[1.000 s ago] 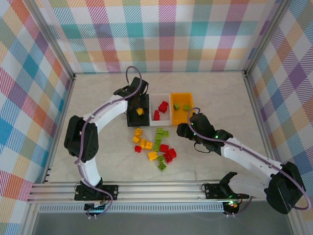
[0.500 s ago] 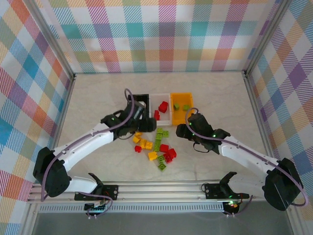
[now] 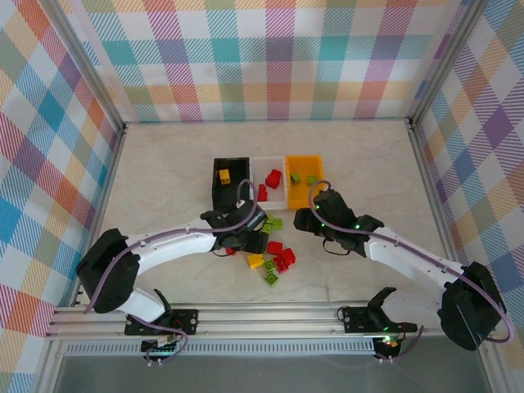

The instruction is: Sort the legos into containers by color

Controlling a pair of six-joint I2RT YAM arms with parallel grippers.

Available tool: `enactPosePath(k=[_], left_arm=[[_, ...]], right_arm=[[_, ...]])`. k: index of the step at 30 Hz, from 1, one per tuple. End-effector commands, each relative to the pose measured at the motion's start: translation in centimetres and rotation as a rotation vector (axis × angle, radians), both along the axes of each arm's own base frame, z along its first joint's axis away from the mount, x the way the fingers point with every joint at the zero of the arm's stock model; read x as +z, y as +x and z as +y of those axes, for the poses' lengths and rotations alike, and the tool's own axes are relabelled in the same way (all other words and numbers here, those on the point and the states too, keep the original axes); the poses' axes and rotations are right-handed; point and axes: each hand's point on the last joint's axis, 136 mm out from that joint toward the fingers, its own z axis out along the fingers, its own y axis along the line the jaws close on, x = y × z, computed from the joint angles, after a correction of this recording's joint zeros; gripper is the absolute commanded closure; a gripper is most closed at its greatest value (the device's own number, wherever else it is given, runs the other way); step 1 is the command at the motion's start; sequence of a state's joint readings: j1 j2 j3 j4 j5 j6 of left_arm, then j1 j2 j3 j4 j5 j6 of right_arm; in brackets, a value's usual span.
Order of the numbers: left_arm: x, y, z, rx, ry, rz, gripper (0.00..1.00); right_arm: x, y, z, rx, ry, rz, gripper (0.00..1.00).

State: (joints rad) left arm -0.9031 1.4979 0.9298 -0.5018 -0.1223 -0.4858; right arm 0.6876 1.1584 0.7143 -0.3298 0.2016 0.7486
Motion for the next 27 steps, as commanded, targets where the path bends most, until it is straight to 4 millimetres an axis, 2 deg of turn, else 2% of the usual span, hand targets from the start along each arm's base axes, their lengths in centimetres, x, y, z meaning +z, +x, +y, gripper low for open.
enactPosePath(k=[1,5,11,15,17,20,24,27], left_arm=[[-1.0,0.1,1.0,-0.001,0.089,-0.017,0.37],[-2.0,0.2,1.3,0.001,0.117,-0.020,0.40],[-2.8,0.2,0.9,-0.010,0.128,-0.012,0.51],[-3.2,0.1,1.1,-0.014,0.143,-0.006,0.52],[-3.2,0.1,1.2,-0.014,0.148,-0.009,0.58],[-2.5,0.2,1.1,-0.008,0.132,-0.020,0.64],[-0.8,0.7,1.0,0.006,0.095,-0.054,0.68],[2.2,2.3,1.5,0.055,0.048,-0.120,0.69]], right_arm=[[0.3,0.0,-0.3,-0.013,0.008,-0.021,0.25],[0.3,0.0,-0.2,-0.012,0.013,-0.024,0.25],[0.5,0.0,-0.4,-0.017,0.009,-0.029,0.25],[0.6,0.0,-0.5,-0.019,0.009,-0.033,0.25],[0.6,0.0,-0.5,-0.019,0.009,-0.033,0.25],[0.6,0.0,-0.5,-0.022,0.010,-0.034,0.25],[0.7,0.0,-0.5,-0.024,0.014,-0.038,0.25],[0.6,0.0,-0.5,-0.024,0.017,-0.036,0.25]])
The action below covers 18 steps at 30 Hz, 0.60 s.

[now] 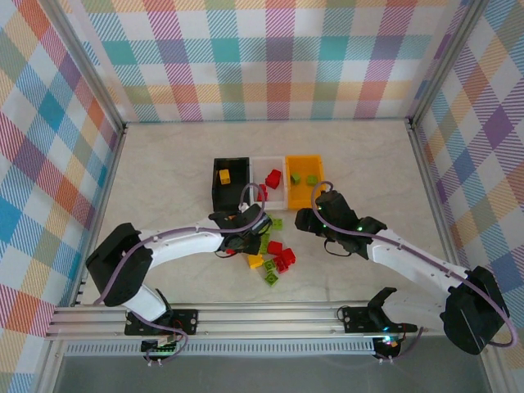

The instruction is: Sort the legos into containers by color

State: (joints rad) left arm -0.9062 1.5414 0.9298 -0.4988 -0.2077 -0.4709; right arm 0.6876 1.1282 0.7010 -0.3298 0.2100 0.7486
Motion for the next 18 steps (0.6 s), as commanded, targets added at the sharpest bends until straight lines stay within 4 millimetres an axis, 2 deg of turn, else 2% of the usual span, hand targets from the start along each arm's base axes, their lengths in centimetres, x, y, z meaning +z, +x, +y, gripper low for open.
enactPosePath(k=[1,4,6,8,12,18], left_arm=[[4.7,2.2,0.8,0.057,-0.055,-0.116,0.68],[8.6,5.0,2.6,0.137,-0.075,-0.220,0.68],[10.1,7.0,3.9,0.184,-0.057,-0.275,0.68],[10.2,9.3,5.2,0.238,-0.049,-0.273,0.70],[9.7,13.1,5.8,0.292,-0.064,-0.265,0.71],[7.6,17.7,6.5,0.328,0.014,-0.232,0.70]], right_arm=[[0.3,0.2,-0.1,-0.017,0.013,-0.019,0.25],[0.2,0.3,0.0,-0.016,0.015,-0.017,0.25],[0.0,0.2,0.0,-0.016,0.013,-0.013,0.25],[-0.1,0.2,0.0,-0.014,0.010,-0.011,0.25],[0.0,0.2,0.0,-0.007,0.005,-0.014,0.25],[0.2,0.1,-0.1,0.022,-0.021,-0.022,0.25]])
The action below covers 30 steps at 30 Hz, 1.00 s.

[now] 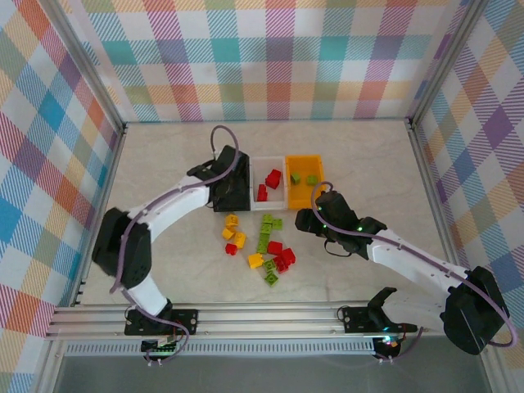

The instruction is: Sort the legos into containers by color

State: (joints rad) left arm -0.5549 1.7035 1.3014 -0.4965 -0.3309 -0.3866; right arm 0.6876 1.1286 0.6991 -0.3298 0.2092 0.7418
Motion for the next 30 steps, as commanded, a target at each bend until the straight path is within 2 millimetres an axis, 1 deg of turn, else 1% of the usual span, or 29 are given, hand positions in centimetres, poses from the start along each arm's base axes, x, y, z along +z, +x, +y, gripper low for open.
enactPosePath(k=[1,3,4,6,8,10,12,14,16,18,21,23,25,27,30], left_arm=[[-0.4,1.9,0.4,0.004,0.013,0.023,0.67],[-0.2,2.6,-0.2,-0.002,-0.018,0.021,0.58],[0.4,2.8,-0.6,-0.007,-0.037,0.013,0.53],[1.7,3.0,-1.2,-0.016,-0.077,-0.005,0.39],[3.6,2.5,-1.6,-0.027,-0.137,-0.031,0.28],[5.7,1.3,-2.0,-0.041,-0.221,-0.068,0.17],[7.4,-0.6,-2.2,-0.061,-0.310,-0.097,0.09],[8.6,-3.0,-2.0,-0.077,-0.379,-0.115,0.00],[8.7,-5.3,-1.4,-0.082,-0.414,-0.112,0.00],[8.4,-7.6,-0.2,-0.071,-0.428,-0.106,0.00],[7.9,-10.8,2.4,-0.022,-0.428,-0.124,0.00],[7.5,-12.4,3.6,-0.007,-0.427,-0.130,0.00],[7.0,-13.6,4.4,0.001,-0.427,-0.124,0.00],[6.3,-14.4,5.1,0.016,-0.420,-0.112,0.00],[5.4,-15.1,5.7,0.028,-0.409,-0.100,0.00]], right_arm=[[0.1,0.1,0.0,0.029,-0.021,-0.021,0.25],[-0.1,-0.1,0.4,0.055,-0.022,-0.012,0.25],[-0.2,-0.1,0.8,0.077,-0.017,-0.009,0.25],[-0.2,-0.3,1.7,0.117,-0.017,-0.003,0.25],[0.0,-0.7,2.9,0.167,-0.033,-0.013,0.26],[0.4,-1.2,4.3,0.215,-0.034,-0.023,0.26],[0.6,-1.8,6.0,0.275,-0.026,-0.024,0.25],[0.4,-2.9,8.2,0.347,-0.037,-0.014,0.25],[-0.1,-3.9,10.3,0.417,-0.062,0.000,0.25],[-0.9,-4.8,12.4,0.476,-0.088,0.019,0.26],[-2.5,-6.1,15.1,0.539,-0.136,0.045,0.27],[-3.4,-6.6,16.1,0.557,-0.160,0.059,0.28],[-4.1,-6.8,16.8,0.566,-0.192,0.069,0.29],[-4.7,-7.0,17.3,0.569,-0.222,0.083,0.30],[-5.6,-7.3,17.4,0.558,-0.269,0.102,0.32]])
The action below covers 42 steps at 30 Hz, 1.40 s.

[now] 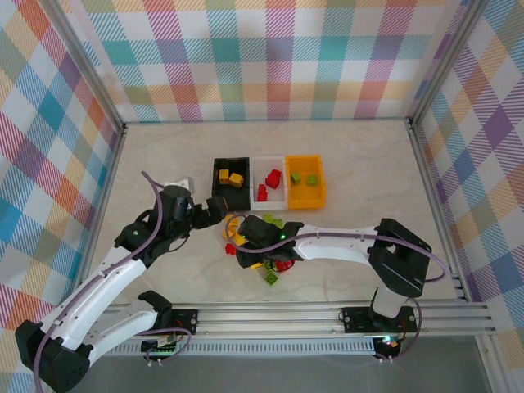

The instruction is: Sort the legos into containers by color

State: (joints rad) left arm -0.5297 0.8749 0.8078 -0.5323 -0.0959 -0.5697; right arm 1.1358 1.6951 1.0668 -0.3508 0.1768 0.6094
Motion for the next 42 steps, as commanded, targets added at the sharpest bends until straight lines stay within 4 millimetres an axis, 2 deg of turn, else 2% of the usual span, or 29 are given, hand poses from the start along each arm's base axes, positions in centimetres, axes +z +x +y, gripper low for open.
enactPosePath(k=[1,7,10,15,20,23,30,35,39,42], left_arm=[[-1.4,-1.1,0.8,0.023,0.017,0.039,0.00],[-1.7,-1.1,1.2,0.039,0.037,0.042,0.00],[-1.5,-1.1,1.3,0.035,0.046,0.038,0.00],[-1.2,-1.2,1.5,0.031,0.051,0.027,0.00],[-0.9,-1.4,1.6,0.034,0.050,0.020,0.00],[-1.0,-1.4,1.9,0.043,0.058,0.019,0.00],[-1.2,-1.4,2.1,0.054,0.065,0.025,0.00],[-1.1,-1.3,2.2,0.060,0.072,0.021,0.00],[-1.0,-1.4,2.4,0.065,0.075,0.018,0.00],[-0.8,-1.5,2.5,0.067,0.077,0.013,0.00]], right_arm=[[-0.1,0.1,-0.2,-0.018,-0.061,-0.020,0.32],[-1.3,-0.6,0.3,0.001,-0.097,0.010,0.37],[-1.6,-1.5,1.2,0.027,-0.082,0.034,0.41],[-0.6,-3.2,3.2,0.095,-0.036,0.031,0.42],[0.0,-2.3,1.8,0.037,-0.082,-0.036,0.28],[-0.6,-2.2,1.1,0.027,-0.125,-0.040,0.27],[-3.6,-3.3,0.4,0.051,-0.202,-0.009,0.28],[-4.5,-3.4,0.7,0.065,-0.213,-0.002,0.34],[-4.3,-3.1,0.7,0.060,-0.209,-0.017,0.47],[-3.2,-2.4,1.0,0.053,-0.184,-0.058,0.59]])
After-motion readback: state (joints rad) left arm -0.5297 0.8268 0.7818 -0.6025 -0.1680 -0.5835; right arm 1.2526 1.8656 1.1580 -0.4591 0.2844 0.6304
